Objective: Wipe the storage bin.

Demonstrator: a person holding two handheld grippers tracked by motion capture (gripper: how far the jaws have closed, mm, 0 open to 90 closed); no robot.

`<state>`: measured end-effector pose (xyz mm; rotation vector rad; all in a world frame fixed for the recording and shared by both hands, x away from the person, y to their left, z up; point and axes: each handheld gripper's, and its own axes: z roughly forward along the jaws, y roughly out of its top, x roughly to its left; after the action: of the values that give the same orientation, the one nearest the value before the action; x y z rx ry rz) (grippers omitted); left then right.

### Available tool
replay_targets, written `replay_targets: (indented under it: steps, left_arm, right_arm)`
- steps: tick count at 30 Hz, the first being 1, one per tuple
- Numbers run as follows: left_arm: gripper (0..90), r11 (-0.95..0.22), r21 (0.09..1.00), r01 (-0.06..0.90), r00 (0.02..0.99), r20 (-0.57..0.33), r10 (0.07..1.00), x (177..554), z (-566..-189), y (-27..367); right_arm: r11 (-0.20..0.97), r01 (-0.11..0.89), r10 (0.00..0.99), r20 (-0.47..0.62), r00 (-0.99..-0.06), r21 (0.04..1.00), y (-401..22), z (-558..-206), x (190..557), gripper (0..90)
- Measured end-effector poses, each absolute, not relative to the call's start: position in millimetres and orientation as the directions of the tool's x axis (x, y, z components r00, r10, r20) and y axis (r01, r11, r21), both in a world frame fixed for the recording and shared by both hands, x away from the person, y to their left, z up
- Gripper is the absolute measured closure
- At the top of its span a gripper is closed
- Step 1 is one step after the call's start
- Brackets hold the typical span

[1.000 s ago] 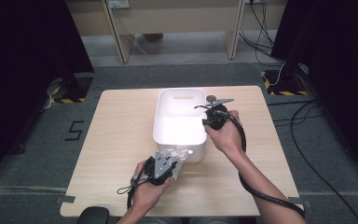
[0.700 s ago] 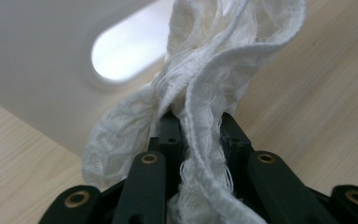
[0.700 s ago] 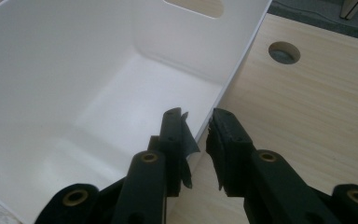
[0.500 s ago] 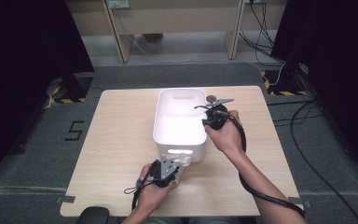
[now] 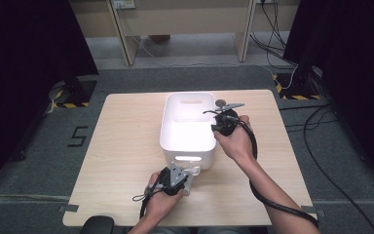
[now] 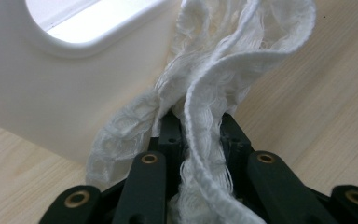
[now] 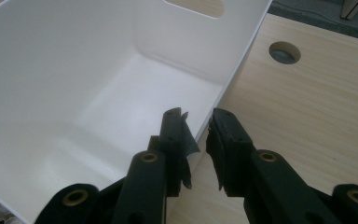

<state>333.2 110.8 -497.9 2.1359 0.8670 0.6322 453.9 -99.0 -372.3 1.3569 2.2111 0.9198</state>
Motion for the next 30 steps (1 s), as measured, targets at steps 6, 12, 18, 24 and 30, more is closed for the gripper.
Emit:
replay_targets:
  steps: [6, 12, 18, 24, 30]
  left_arm:
    - [74.8, -0.505, 0.775, 0.38, 0.655, 0.16, 0.739, 333, -497, 109]
    - [74.8, -0.51, 0.773, 0.377, 0.665, 0.157, 0.73, 333, -496, 103]
    - [74.8, -0.504, 0.78, 0.371, 0.664, 0.156, 0.731, 333, -495, 100]
    - [74.8, -0.506, 0.781, 0.366, 0.671, 0.155, 0.725, 333, -493, 98]
    - [74.8, -0.501, 0.787, 0.36, 0.675, 0.15, 0.722, 332, -489, 95]
  right_arm:
    - [0.316, 0.635, 0.89, 0.011, -0.455, 0.705, -99, -373, 453, 75.2]
    - [0.316, 0.637, 0.891, 0.011, -0.455, 0.703, -99, -372, 453, 75.2]
    - [0.316, 0.635, 0.891, 0.01, -0.454, 0.705, -98, -373, 453, 75.2]
    - [0.319, 0.635, 0.892, 0.004, -0.452, 0.703, -97, -372, 453, 75.2]
    - [0.313, 0.637, 0.894, 0.008, -0.448, 0.705, -97, -373, 452, 75.2]
